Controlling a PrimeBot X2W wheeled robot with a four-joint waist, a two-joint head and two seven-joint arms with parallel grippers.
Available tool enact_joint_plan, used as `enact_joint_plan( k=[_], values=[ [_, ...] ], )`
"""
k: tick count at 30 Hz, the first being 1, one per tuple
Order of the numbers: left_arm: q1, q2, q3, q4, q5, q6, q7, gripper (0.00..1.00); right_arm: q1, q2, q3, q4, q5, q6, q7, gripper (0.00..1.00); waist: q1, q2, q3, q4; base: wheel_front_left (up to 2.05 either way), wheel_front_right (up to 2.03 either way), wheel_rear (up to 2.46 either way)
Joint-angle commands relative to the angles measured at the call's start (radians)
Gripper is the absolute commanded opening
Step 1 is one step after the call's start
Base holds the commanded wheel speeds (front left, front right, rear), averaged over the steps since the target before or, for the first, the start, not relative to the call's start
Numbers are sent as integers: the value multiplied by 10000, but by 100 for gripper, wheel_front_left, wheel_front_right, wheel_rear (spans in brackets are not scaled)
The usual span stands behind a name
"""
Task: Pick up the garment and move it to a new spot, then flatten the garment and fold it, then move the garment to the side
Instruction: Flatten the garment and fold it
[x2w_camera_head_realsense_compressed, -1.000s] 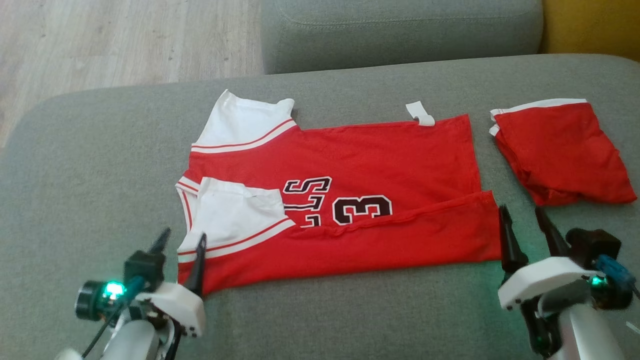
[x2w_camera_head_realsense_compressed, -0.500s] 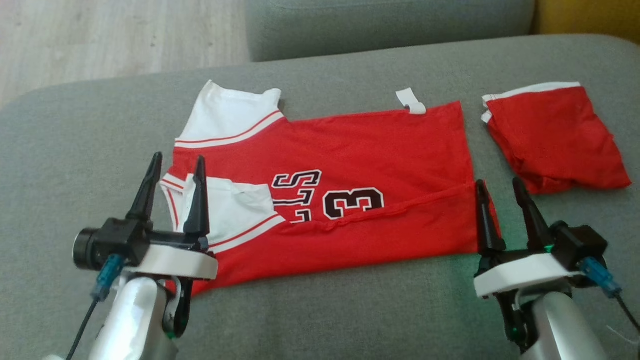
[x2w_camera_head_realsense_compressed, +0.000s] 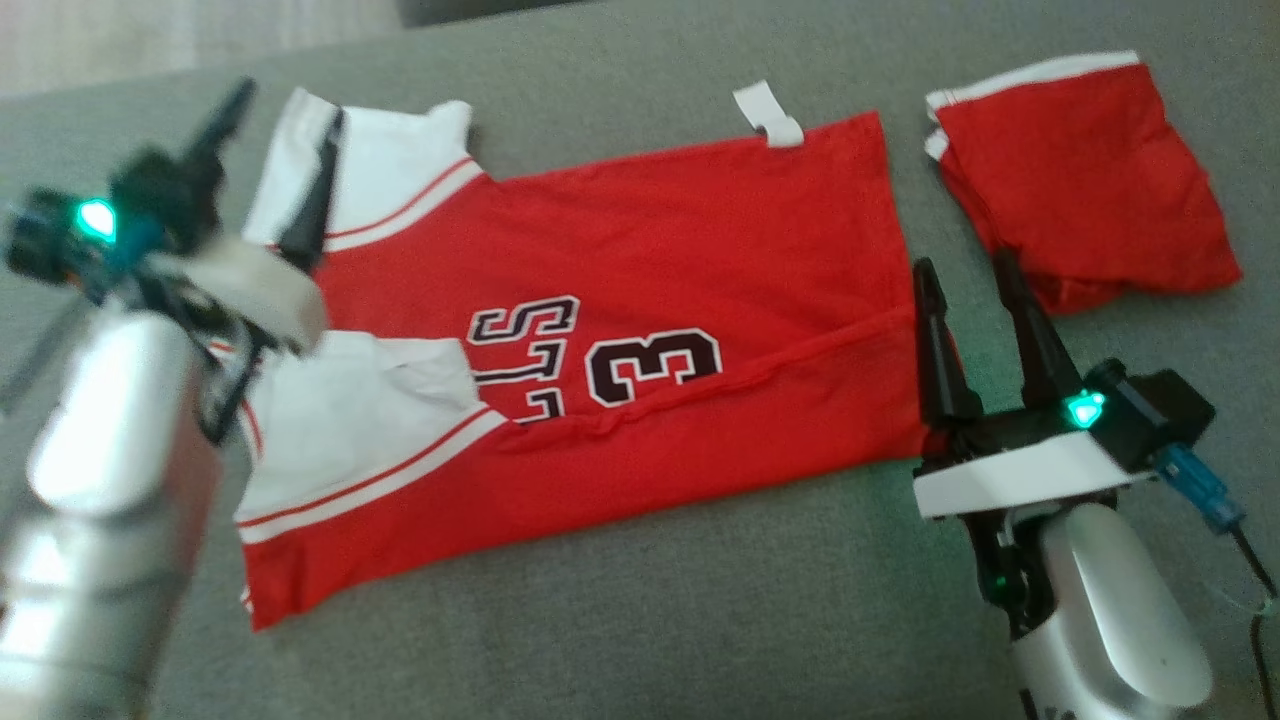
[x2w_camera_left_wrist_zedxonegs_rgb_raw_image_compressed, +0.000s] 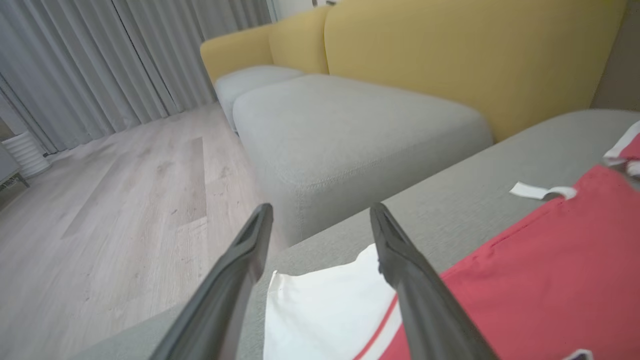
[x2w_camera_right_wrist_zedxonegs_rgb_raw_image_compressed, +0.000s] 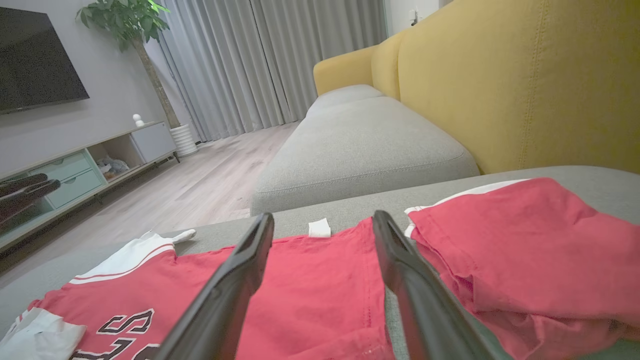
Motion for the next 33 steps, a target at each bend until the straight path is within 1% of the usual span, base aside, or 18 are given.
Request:
enact_joint_plan(
  k=[1,6,9,12,16,23,28,33],
  values=[
    [-651,631,14,-60,-216,-27,288,100,-376,-39,313,-407,83,-7,-107,100,-2,0,492,-401,0,0,0],
    [-2138,1670,-1649,795,-1948,-35,1949,100,-669,-39,689,-676,214,-7,-108,100,-2,0,1187,-817,0,0,0],
    [-2763,2268,-2385,1113,-2919,-36,2677,100,-811,-39,857,-838,281,-7,-108,100,-2,0,1558,-1026,0,0,0],
    [-3259,2753,-2886,1435,-3678,-36,3165,100,-913,-39,953,-1002,325,-7,-108,100,-2,0,1901,-1175,0,0,0],
    [-3715,3175,-3428,1814,-4333,-37,3467,100,-943,-39,1031,-1101,346,-7,-108,100,-2,0,2222,-1306,0,0,0],
    [-4282,3509,-3842,2680,-4619,-37,3444,100,-923,-39,1114,-1237,349,-7,-108,100,-2,0,2507,-1425,0,0,0],
    [-4540,3452,-4198,3126,-4838,-37,3396,100,-892,-39,1143,-1277,350,-7,-108,100,-2,0,2587,-1475,0,0,0],
    [-4571,3260,-4609,3205,-5451,-38,3699,100,-876,-39,1124,-1195,317,-7,-108,100,-2,0,2594,-1465,0,0,0]
  ],
)
